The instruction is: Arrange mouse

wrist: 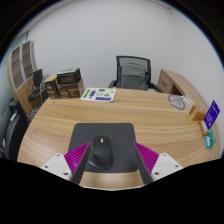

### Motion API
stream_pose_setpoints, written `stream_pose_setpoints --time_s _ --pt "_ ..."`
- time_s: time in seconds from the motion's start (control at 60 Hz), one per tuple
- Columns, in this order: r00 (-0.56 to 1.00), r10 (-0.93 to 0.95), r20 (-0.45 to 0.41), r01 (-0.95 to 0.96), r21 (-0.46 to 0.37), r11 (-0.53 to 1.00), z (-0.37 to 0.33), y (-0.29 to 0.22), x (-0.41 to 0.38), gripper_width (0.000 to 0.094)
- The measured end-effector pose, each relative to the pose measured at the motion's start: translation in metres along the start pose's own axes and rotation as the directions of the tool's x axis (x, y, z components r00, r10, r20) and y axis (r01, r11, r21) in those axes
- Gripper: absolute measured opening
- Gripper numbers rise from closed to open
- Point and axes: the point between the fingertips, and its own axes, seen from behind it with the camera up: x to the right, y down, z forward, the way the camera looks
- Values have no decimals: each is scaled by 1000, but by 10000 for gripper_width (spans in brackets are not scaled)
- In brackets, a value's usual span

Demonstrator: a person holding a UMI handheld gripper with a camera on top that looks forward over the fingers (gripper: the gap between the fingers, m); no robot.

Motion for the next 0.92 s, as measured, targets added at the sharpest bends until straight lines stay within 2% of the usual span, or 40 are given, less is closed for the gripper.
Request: stream_pose_setpoints --time_s 0.167,0.467,0.683,0.833,0.917 --pt "1000 -1 18 1 48 999 -119 -28 43 859" --pt "983 116 -144 -104 88 991 -268 14 158 866" --pt "966 157 -204 -140 93 986 -317 65 198 865" --pt "967 158 -199 -143 84 986 -329 87 209 865" --pt "972 165 -168 -156 67 986 -334 98 205 864"
